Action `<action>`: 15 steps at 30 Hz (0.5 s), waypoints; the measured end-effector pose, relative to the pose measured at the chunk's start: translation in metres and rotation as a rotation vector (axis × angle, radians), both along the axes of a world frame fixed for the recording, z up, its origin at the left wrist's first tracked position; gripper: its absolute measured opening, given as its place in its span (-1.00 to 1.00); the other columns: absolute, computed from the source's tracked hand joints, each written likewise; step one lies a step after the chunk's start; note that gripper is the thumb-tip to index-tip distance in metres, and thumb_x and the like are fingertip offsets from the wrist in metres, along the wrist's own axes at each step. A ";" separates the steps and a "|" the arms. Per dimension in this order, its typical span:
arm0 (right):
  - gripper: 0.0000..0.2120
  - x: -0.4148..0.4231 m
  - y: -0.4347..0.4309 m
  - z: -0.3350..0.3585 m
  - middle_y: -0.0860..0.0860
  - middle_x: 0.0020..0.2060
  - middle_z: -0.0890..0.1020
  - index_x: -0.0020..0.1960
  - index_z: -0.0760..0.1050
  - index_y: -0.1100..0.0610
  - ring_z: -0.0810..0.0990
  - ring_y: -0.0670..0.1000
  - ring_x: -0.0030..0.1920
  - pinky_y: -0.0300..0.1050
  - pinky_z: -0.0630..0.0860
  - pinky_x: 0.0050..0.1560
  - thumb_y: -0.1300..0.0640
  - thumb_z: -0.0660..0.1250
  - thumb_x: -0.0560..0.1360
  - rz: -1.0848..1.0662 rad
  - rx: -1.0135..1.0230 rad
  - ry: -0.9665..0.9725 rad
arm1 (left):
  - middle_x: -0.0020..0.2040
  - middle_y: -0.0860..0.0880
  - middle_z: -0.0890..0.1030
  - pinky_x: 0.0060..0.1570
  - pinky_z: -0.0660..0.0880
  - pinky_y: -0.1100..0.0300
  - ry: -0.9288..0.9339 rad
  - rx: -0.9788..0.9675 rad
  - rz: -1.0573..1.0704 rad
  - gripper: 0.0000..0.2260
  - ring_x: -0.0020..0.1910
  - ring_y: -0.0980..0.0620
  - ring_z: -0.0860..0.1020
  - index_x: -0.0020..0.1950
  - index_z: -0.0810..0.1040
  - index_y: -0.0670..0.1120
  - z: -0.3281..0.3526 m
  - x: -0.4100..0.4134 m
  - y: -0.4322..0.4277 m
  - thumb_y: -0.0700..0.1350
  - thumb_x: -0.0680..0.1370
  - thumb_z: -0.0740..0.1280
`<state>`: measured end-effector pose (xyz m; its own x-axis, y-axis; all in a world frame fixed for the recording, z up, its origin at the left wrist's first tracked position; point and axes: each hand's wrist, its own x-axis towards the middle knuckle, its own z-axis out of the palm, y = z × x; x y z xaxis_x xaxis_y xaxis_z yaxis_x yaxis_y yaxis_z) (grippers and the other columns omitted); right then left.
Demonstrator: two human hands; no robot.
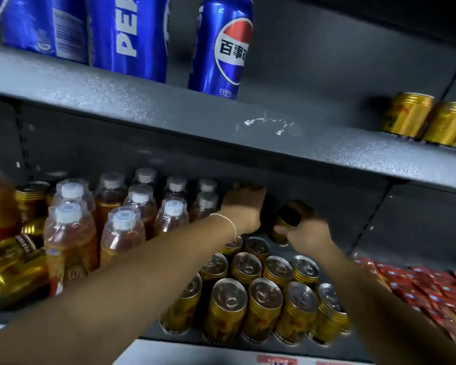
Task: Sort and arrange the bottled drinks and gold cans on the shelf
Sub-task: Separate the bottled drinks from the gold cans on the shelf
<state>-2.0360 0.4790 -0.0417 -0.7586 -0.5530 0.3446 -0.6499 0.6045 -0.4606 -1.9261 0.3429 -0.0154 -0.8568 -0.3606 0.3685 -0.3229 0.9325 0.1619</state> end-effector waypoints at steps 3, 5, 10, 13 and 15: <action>-0.38 -0.012 -0.010 -0.011 0.06 0.22 0.57 0.40 0.39 0.06 0.53 0.08 0.22 -0.24 0.35 0.05 -0.14 0.48 0.43 -0.019 0.176 -0.033 | 0.38 -0.16 0.39 0.23 0.46 -0.08 -0.034 0.030 0.004 -0.51 0.35 -0.24 0.35 0.38 0.34 -0.07 -0.012 -0.010 -0.004 -0.18 0.48 0.38; -0.42 -0.019 -0.016 -0.017 0.06 0.18 0.57 0.33 0.45 0.10 0.53 0.04 0.17 -0.27 0.30 -0.06 -0.22 0.41 0.46 -0.051 0.311 -0.064 | 0.36 -0.18 0.40 0.16 0.49 -0.06 -0.062 0.061 -0.004 -0.53 0.31 -0.25 0.39 0.37 0.35 -0.10 -0.020 -0.016 -0.006 -0.21 0.48 0.36; -0.50 -0.032 -0.023 -0.031 0.05 0.14 0.57 0.25 0.50 0.10 0.49 -0.03 0.08 -0.30 0.31 -0.09 -0.20 0.42 0.46 -0.027 0.395 -0.130 | 0.26 -0.19 0.47 0.04 0.50 0.02 -0.135 0.085 0.004 -0.61 0.21 -0.23 0.47 0.25 0.45 -0.12 -0.041 -0.027 -0.011 -0.17 0.44 0.39; -0.53 -0.035 -0.025 -0.036 -0.06 -0.08 0.50 0.23 0.49 0.09 0.43 -0.10 -0.07 -0.35 0.28 -0.28 -0.15 0.45 0.45 -0.010 0.379 -0.120 | 0.25 -0.19 0.48 0.07 0.51 0.02 -0.174 0.111 0.039 -0.63 0.20 -0.23 0.47 0.23 0.47 -0.13 -0.050 -0.034 -0.016 -0.12 0.45 0.39; -0.59 -0.036 -0.026 -0.036 -0.10 -0.21 0.43 0.14 0.49 0.10 0.41 -0.10 -0.14 -0.31 0.27 -0.32 -0.15 0.45 0.45 -0.002 0.385 -0.105 | 0.22 -0.19 0.50 0.04 0.49 0.07 -0.196 0.140 0.053 -0.66 0.17 -0.21 0.49 0.22 0.49 -0.14 -0.054 -0.037 -0.018 -0.10 0.47 0.37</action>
